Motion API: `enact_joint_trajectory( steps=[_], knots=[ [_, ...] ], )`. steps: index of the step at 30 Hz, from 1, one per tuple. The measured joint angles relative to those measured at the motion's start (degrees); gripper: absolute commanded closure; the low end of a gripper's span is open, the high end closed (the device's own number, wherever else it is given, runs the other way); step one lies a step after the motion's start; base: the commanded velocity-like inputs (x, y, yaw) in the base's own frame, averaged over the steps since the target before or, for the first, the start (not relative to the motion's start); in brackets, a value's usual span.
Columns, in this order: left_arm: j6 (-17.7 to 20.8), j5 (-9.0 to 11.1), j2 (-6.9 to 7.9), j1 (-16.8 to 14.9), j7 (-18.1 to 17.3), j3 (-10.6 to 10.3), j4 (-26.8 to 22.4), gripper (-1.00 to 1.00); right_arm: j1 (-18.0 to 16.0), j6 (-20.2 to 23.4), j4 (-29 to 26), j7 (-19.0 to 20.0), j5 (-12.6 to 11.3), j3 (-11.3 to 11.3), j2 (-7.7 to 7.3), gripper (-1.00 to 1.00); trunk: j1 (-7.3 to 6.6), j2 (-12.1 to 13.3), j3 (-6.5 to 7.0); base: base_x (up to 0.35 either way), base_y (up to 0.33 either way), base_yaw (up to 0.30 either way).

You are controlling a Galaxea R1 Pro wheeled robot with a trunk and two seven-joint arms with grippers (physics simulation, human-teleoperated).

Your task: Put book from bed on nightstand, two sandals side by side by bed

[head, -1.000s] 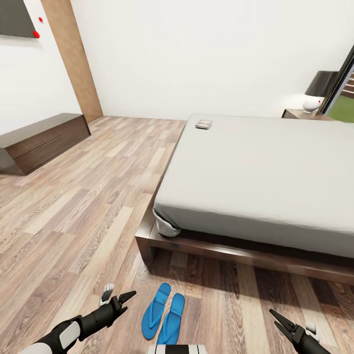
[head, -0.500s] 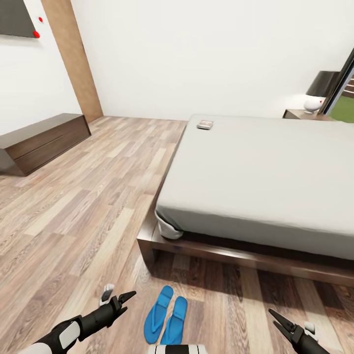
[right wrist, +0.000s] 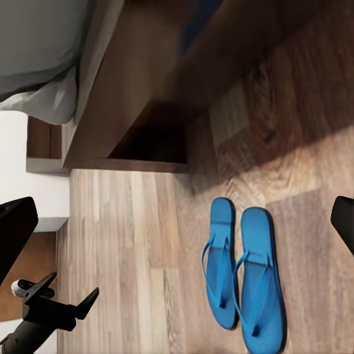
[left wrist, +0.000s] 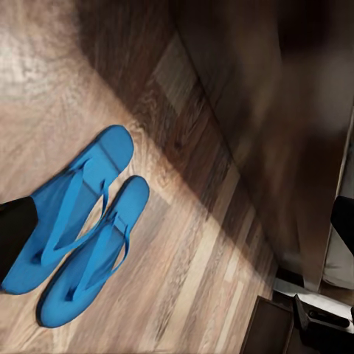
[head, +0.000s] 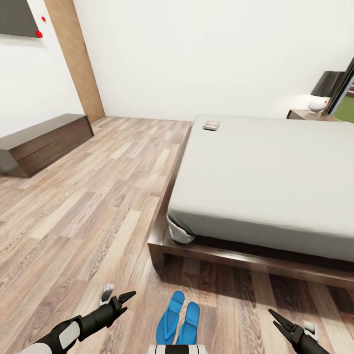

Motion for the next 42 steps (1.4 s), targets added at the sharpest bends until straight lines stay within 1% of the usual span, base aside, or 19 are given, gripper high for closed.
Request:
enact_joint_trajectory(
  steps=[42],
  knots=[
    [0.02, 0.01, 0.0, 0.0, -0.1, 0.08, 0.0, -1.0, 0.0, -0.02, 0.0, 0.08, -0.01, -0.08, 0.0, -1.0, 0.0, 0.0, 0.0, 0.002, 0.122, 0.0]
  ],
)
